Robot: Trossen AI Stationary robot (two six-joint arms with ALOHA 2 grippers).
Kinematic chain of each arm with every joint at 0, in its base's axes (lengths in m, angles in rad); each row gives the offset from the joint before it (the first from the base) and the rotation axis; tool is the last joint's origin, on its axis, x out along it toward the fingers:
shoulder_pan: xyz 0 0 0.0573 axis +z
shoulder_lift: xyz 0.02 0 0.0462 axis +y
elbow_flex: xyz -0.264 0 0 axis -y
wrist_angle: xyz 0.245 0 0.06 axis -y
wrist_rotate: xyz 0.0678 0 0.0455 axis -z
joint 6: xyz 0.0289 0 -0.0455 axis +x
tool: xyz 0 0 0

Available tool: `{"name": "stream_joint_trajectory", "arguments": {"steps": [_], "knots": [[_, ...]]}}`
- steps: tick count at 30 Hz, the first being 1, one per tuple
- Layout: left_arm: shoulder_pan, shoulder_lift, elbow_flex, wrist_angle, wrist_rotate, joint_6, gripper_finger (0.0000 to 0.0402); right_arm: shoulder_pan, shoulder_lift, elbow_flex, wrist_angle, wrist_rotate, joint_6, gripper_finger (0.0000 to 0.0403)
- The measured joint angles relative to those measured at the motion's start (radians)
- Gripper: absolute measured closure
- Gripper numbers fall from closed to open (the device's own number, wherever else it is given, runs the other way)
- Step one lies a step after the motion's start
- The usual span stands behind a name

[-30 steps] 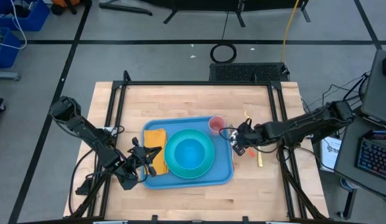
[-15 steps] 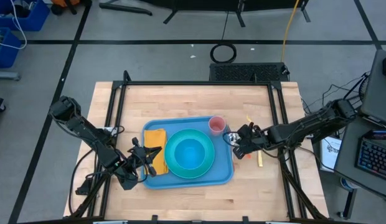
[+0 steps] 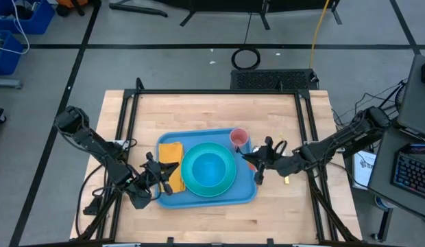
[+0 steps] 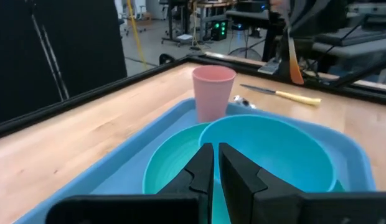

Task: Set up tray
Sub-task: Put the orange fork on the yellow napkin

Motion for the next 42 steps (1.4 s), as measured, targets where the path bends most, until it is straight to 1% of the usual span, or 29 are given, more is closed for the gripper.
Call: {"name": "stream_joint_trajectory", "arguments": {"steps": [2, 5, 7, 11, 12, 14, 18, 23, 26, 29, 31, 32, 34, 36, 39, 42], "knots": [[0.000, 0.007, 0.000, 0.104, -0.001, 0.116, 0.0371, 0.004, 0.001, 0.000, 0.122, -0.008, -0.078, 0.0397], [0.000, 0.033, 0.000, 0.298, 0.008, 0.333, 0.0371, 0.007, 0.020, 0.001, 0.280, -0.025, -0.158, 0.0397], [0.008, 0.047, 0.000, 0.412, 0.063, 0.441, 0.0371, 0.007, 0.034, 0.001, 0.360, -0.066, -0.209, 0.0397], [0.067, 0.048, 0.000, 0.516, 0.252, 0.539, 0.0371, 0.006, 0.076, 0.001, 0.490, -0.085, -0.286, 0.0397], [0.085, 0.049, 0.000, 0.545, 0.275, 0.556, 0.0371, 0.005, 0.086, 0.001, 0.516, -0.086, -0.308, 0.0397], [0.123, 0.049, 0.000, 0.622, 0.289, 0.587, 0.0371, 0.003, 0.105, 0.001, 0.582, -0.087, -0.343, 0.0397], [0.212, 0.048, 0.000, 0.738, 0.286, 0.697, 0.0371, -0.003, 0.136, 0.001, 0.677, -0.088, -0.410, 0.0397], [0.289, 0.061, 0.044, 0.723, 0.286, 0.830, 0.0368, -0.002, 0.151, 0.001, 0.752, -0.093, -0.509, 0.0397], [0.305, 0.105, 0.097, 0.716, 0.287, 0.931, 0.0353, -0.002, 0.151, 0.001, 0.787, -0.116, -0.550, 0.0397], [0.304, 0.181, 0.183, 0.728, 0.283, 1.039, 0.0322, -0.002, 0.151, 0.001, 0.853, -0.117, -0.598, 0.0397], [0.303, 0.236, 0.238, 0.718, 0.225, 1.076, 0.0297, -0.002, 0.150, 0.001, 0.884, -0.127, -0.622, 0.0397], [0.303, 0.266, 0.271, 0.721, 0.198, 1.082, 0.0285, -0.002, 0.150, 0.001, 0.887, -0.154, -0.630, 0.0397], [0.310, 0.320, 0.325, 0.727, 0.158, 1.091, 0.0263, -0.003, 0.151, 0.001, 0.891, -0.250, -0.642, 0.0397], [0.314, 0.390, 0.381, 0.727, 0.157, 1.122, 0.0245, 0.000, 0.151, 0.000, 0.902, -0.318, -0.646, 0.0397], [0.315, 0.492, 0.460, 0.715, 0.088, 1.212, 0.0227, 0.010, 0.150, 0.000, 0.911, -0.328, -0.666, 0.0397], [0.311, 0.563, 0.549, 0.724, 0.005, 1.280, 0.0217, 0.027, 0.151, 0.000, 0.923, -0.327, -0.695, 0.0397]]}}
